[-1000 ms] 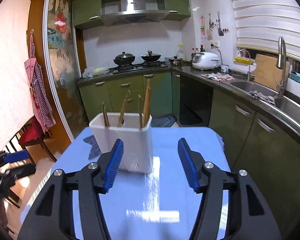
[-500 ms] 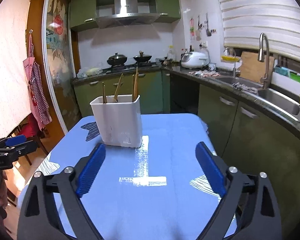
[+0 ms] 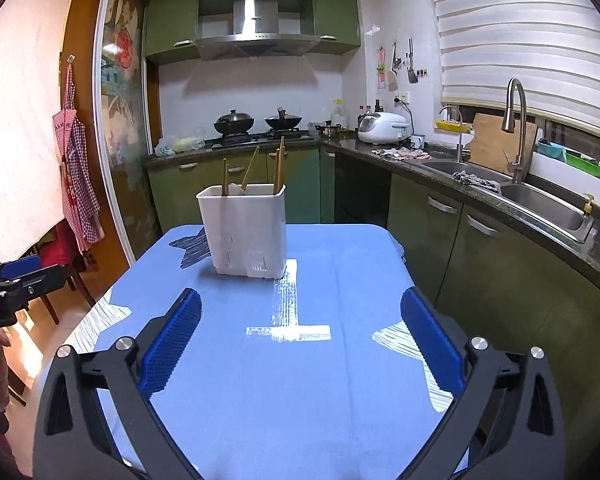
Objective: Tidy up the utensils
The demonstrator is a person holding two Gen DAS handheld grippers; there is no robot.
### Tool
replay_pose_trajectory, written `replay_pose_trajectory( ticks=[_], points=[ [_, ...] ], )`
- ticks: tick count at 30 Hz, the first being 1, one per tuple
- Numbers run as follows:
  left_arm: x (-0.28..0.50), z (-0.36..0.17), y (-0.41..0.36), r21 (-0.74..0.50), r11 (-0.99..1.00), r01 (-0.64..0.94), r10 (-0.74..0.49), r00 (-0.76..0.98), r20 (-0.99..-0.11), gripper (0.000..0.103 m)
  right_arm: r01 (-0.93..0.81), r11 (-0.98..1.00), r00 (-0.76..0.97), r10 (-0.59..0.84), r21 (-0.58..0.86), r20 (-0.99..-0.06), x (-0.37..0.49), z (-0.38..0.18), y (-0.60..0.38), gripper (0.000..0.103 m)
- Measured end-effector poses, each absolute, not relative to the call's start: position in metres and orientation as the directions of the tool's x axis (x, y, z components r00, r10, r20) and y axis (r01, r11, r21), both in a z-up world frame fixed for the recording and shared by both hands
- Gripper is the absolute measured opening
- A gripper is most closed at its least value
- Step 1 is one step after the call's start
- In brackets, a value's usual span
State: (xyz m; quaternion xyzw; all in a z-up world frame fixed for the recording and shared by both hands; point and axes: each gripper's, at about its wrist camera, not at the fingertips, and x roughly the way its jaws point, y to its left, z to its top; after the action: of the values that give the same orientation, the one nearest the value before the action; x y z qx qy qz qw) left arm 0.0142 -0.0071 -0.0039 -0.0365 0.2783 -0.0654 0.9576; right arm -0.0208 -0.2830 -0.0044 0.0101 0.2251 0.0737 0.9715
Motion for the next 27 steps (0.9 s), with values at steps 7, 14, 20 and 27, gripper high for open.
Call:
replay_pose_trajectory(
  ticks=[7,14,20,27],
  points=[
    [0.003,-0.006,-0.007,-0.106,0.989,0.1,-0.141,0.834,-0.533,0.096,-0.139,0.989,0.894,0.144,0.043,-0.425,-0.043,0.001,-0.284,0.098],
    [0.0,-0.006,-0.009,-0.107,0.989,0.101,-0.143,0.836,-0.529,0.096,-0.14,0.989,0.898,0.146,0.043,-0.415,-0.05,0.007,-0.286,0.098],
    [0.002,-0.006,-0.009,-0.108,0.989,0.098,-0.141,0.834,-0.534,0.096,-0.15,0.988,0.894,0.156,0.047,-0.419,-0.043,0.009,-0.285,0.098],
    [0.002,-0.008,-0.009,-0.111,0.989,0.102,-0.146,0.831,-0.537,0.096,-0.156,0.986,0.89,0.163,0.05,-0.426,-0.038,0.008,-0.282,0.098]
  ],
)
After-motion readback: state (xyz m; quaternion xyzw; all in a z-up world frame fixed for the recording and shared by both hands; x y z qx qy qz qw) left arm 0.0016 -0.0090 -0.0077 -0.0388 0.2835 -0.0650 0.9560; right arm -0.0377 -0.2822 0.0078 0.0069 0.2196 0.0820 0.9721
